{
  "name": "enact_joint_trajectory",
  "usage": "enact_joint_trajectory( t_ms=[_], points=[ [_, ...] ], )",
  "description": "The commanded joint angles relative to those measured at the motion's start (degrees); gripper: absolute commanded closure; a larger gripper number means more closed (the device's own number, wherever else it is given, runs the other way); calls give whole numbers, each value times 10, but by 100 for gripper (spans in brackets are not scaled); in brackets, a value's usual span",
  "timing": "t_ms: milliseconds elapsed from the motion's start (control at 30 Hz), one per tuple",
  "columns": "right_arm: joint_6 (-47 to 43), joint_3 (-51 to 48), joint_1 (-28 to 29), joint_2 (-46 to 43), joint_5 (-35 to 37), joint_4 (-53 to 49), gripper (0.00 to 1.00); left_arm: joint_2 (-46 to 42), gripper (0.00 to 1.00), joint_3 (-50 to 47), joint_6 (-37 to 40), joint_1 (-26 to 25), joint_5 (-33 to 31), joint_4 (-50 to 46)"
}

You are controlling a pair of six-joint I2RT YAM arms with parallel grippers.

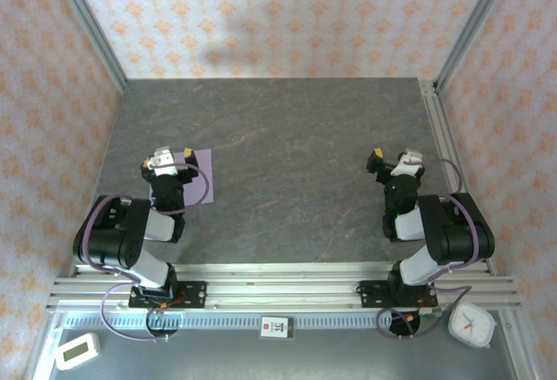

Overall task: Fold a paper plane with a square sheet of paper (pick it up from the middle)
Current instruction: Move the square sheet of paper to the center of the table.

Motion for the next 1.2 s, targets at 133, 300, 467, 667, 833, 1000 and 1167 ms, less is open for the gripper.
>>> enact_joint_trajectory(
  t_ms=[133,300,467,667,833,1000,1167],
  points=[
    [2,7,-4,-4,9,1,0,1,0,7,-6,5,10,7],
    [21,22,-3,-95,73,-105,0,-50,0,48,-22,-4,-69,-100],
    [108,78,-3,-197,136,-284,0,-131,0,132,-43,-30,-120,-300],
    [301,108,-16,-323,73,-432,0,-133,0,331,-203,-37,-88,-716],
    [339,140,17,-355,-33,-547,0,-56,0,402,-262,-43,-40,-861],
    [301,129,69,-372,-134,-615,0,33,0,414,-289,-43,-16,-864],
    [321,62,73,-421,-240,-616,0,83,0,403,-312,-44,-13,-836]
  ],
)
